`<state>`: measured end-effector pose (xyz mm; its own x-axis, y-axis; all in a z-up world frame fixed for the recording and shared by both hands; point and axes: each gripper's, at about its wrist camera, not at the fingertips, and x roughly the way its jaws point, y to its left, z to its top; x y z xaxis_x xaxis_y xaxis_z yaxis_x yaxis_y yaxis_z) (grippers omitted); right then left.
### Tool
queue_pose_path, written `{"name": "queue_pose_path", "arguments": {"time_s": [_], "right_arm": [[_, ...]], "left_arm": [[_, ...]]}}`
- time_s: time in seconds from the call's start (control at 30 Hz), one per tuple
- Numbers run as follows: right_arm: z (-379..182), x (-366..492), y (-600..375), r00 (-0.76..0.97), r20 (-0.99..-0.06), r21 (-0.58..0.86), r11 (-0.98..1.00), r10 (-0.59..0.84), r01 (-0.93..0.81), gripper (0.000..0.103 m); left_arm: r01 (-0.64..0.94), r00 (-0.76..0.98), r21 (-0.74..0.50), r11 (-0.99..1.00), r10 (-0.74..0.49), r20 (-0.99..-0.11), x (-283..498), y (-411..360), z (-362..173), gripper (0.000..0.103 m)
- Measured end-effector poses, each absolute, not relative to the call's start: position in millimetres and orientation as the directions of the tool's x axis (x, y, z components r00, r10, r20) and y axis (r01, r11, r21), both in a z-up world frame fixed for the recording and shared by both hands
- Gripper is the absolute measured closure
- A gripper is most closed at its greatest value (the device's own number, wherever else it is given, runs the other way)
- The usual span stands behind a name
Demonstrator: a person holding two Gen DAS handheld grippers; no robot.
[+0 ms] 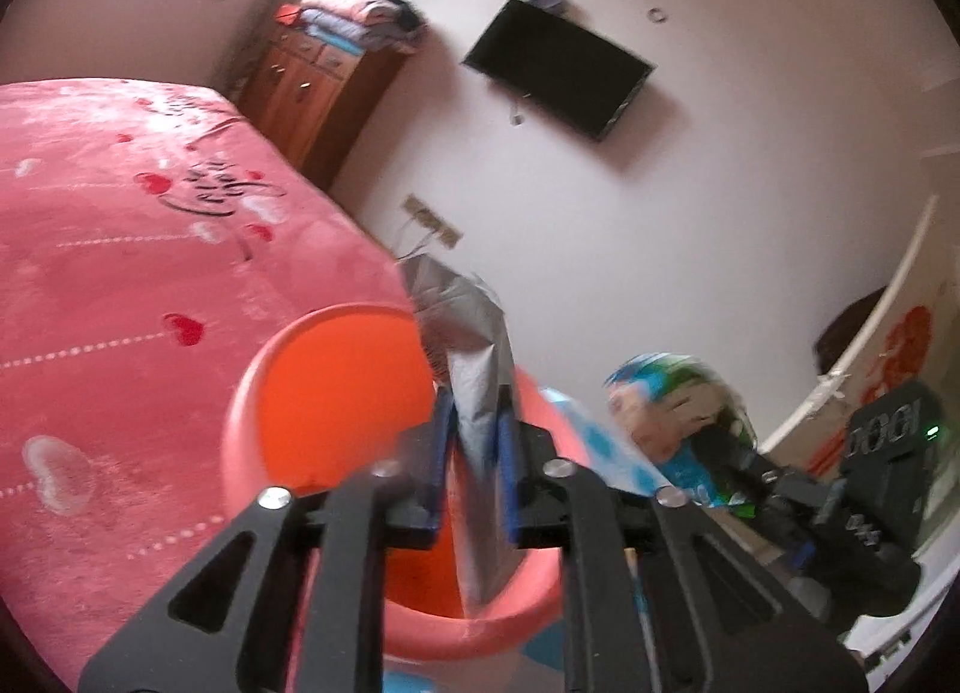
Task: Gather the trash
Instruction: 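Carry both bags over the orange bucket and open both tools to drop them, then move both tools back over the checked cloth toward the remaining trash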
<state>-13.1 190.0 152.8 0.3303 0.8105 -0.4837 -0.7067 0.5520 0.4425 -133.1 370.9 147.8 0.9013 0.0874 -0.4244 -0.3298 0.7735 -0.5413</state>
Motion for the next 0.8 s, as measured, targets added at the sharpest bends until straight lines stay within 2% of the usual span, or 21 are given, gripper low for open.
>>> {"name": "queue_pose_path", "arguments": {"time_s": [0.03,0.1,0.13,0.23,0.4,0.47,0.67,0.8], "right_arm": [[150,-11,192,0.323,-0.476,0.456,0.544,0.818,-0.704,0.036],[148,-8,187,0.332,-0.461,0.480,0.546,0.823,-0.687,0.019],[148,-8,183,0.341,-0.452,0.486,0.548,0.824,-0.681,0.016],[150,-12,162,0.403,-0.429,0.479,0.582,0.808,-0.657,0.012],[143,-24,127,0.504,-0.421,0.433,0.655,0.755,-0.619,0.011],[136,-28,115,0.541,-0.425,0.411,0.687,0.726,-0.599,0.011],[113,-39,76,0.600,-0.434,0.411,0.740,0.672,-0.533,0.009],[105,-46,50,0.642,-0.422,0.411,0.767,0.640,-0.493,0.008]], "left_arm": [[-0.344,0.894,-0.537,0.770,0.095,-0.437,-132,372,144,0.067],[-0.376,0.879,-0.525,0.764,0.114,-0.464,-130,375,137,0.048],[-0.391,0.871,-0.515,0.763,0.126,-0.474,-130,375,135,0.045],[-0.405,0.866,-0.487,0.774,0.153,-0.477,-134,370,133,0.038],[-0.392,0.886,-0.434,0.812,0.206,-0.415,-141,352,143,0.021],[-0.367,0.902,-0.409,0.835,0.212,-0.377,-144,341,148,0.017],[-0.279,0.941,-0.347,0.895,0.183,-0.285,-144,306,160,0.016],[-0.217,0.955,-0.311,0.925,0.136,-0.262,-142,281,164,0.016]]}}
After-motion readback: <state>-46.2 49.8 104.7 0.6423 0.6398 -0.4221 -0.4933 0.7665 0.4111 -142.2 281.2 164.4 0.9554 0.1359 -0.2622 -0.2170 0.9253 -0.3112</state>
